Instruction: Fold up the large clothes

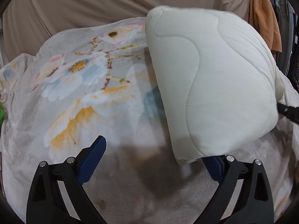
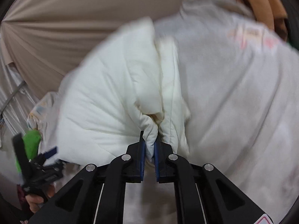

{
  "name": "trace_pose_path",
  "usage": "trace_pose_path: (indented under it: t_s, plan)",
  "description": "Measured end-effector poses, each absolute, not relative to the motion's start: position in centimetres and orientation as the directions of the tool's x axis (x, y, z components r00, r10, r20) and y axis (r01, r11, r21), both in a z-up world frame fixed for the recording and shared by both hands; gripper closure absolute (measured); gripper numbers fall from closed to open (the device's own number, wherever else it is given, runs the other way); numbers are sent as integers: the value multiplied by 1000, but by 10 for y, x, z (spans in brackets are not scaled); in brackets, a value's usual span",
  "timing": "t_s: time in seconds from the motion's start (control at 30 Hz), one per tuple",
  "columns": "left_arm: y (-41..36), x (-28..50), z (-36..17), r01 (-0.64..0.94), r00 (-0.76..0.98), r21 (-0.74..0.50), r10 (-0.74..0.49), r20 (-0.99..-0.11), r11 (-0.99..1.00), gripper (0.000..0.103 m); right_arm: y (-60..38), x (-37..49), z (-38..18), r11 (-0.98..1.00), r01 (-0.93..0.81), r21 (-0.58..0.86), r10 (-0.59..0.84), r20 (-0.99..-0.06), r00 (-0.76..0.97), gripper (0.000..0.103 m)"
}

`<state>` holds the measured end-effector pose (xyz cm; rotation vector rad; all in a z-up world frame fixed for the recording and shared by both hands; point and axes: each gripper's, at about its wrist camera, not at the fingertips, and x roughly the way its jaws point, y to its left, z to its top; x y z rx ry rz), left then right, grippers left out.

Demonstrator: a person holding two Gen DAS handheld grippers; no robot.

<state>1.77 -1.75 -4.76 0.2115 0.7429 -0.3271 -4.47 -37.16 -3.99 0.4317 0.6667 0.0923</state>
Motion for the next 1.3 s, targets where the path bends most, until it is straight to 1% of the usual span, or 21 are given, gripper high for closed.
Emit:
trace_pose_path:
  t_s: [0.03, 0.07, 0.1, 0.17, 0.23, 0.27, 0.37, 0.47, 0.53, 0.6, 0.67, 0.73, 0.8, 0.83, 0.87, 0.97, 1.1, 1.3]
  plan:
    - [-17, 15, -45, 368, 687, 74, -218, -693, 927, 11, -373, -45, -42, 904, 53, 424, 223, -574, 788, 97]
    - [-15, 11, -41, 383, 681, 67, -233, -694, 921, 16, -374, -47, -39, 904, 48, 425, 225, -570, 790, 96]
    - [-13, 5, -36, 402, 674, 57, -254, -694, 914, 17, -374, -49, -35, 907, 46, 419, 223, -569, 792, 95]
    - [-6, -10, -19, 435, 678, 45, -294, -674, 899, 17, -376, -56, -25, 908, 39, 417, 220, -554, 803, 91]
    - [3, -23, 4, 457, 698, 31, -337, -631, 889, 16, -380, -68, -10, 907, 37, 420, 212, -530, 821, 86]
    - [4, -26, 15, 459, 709, 26, -349, -613, 888, 16, -380, -75, 0, 909, 33, 414, 203, -512, 835, 80]
    - [-2, -21, 52, 477, 736, 0, -399, -546, 879, 12, -373, -81, 34, 933, 38, 357, 140, -458, 878, 79]
    - [-30, 3, 78, 470, 771, 22, -398, -498, 882, 12, -358, -64, 71, 961, 9, 276, 111, -416, 903, 79]
    - [-52, 21, 85, 455, 784, 37, -380, -491, 890, 12, -347, -42, 87, 975, 2, 224, 93, -413, 906, 80]
    - [-74, 42, 84, 444, 783, 37, -368, -502, 895, 12, -342, -15, 92, 980, 4, 197, 84, -438, 895, 83]
    - [-95, 64, 74, 428, 780, 59, -336, -528, 902, 12, -336, 14, 87, 989, 41, 144, 33, -474, 880, 84]
    - [-110, 83, 56, 415, 769, 67, -311, -558, 907, 12, -335, 39, 71, 993, 92, 78, -39, -512, 858, 84]
    - [-117, 98, 34, 410, 749, 63, -297, -592, 910, 10, -340, 57, 47, 993, 93, 75, -36, -558, 829, 85]
    - [-117, 104, 25, 418, 733, 35, -315, -603, 908, 8, -342, 61, 33, 992, 98, 75, -39, -567, 823, 86]
    - [-115, 107, 19, 417, 726, 17, -322, -607, 909, 5, -344, 63, 23, 992, 94, 79, -33, -564, 825, 86]
    - [-117, 109, 11, 419, 729, 31, -316, -607, 907, 5, -346, 64, 4, 992, 81, 93, -15, -557, 830, 86]
    - [-121, 105, 0, 402, 764, 78, -287, -578, 912, 5, -338, 66, -4, 995, 90, 43, -52, -548, 835, 86]
    - [-125, 104, -5, 388, 781, 103, -268, -564, 916, 5, -334, 68, -7, 994, 102, 26, -72, -542, 837, 86]
